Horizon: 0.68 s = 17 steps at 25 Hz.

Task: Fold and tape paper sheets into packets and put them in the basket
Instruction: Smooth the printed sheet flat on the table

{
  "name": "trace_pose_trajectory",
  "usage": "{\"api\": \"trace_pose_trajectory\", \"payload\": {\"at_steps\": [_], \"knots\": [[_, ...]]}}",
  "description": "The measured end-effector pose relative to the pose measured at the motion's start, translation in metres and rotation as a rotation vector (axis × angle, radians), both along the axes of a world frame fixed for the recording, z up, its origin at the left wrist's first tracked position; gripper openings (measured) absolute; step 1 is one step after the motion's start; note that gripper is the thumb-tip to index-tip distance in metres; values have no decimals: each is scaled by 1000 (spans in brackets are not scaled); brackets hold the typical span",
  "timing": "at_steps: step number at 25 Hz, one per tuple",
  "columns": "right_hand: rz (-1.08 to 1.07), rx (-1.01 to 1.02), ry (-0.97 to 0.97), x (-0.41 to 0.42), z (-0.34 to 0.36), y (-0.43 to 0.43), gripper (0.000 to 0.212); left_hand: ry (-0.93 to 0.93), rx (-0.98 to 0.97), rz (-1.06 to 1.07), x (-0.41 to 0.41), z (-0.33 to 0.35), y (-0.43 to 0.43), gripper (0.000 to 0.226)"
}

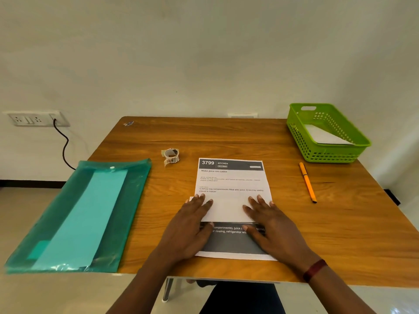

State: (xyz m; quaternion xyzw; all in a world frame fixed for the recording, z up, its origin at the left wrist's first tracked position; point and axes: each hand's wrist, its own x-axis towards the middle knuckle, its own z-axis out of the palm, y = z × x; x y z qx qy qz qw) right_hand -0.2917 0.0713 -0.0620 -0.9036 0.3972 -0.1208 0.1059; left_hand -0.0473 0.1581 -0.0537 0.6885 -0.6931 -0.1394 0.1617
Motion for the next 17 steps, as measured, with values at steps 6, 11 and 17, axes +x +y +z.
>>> {"api": "trace_pose_trajectory", "payload": {"at_steps": [6, 11, 17], "knots": [[-10, -4, 207, 5, 3, 4, 71, -208, 43, -33, -3, -8, -1, 73], [-30, -47, 182, 17, 11, 9, 72, -129, -28, 45, -10, 14, -7, 67], [-20, -9, 130, 63, 12, 11, 78, -252, -25, 60, -37, 8, -26, 79]]}}
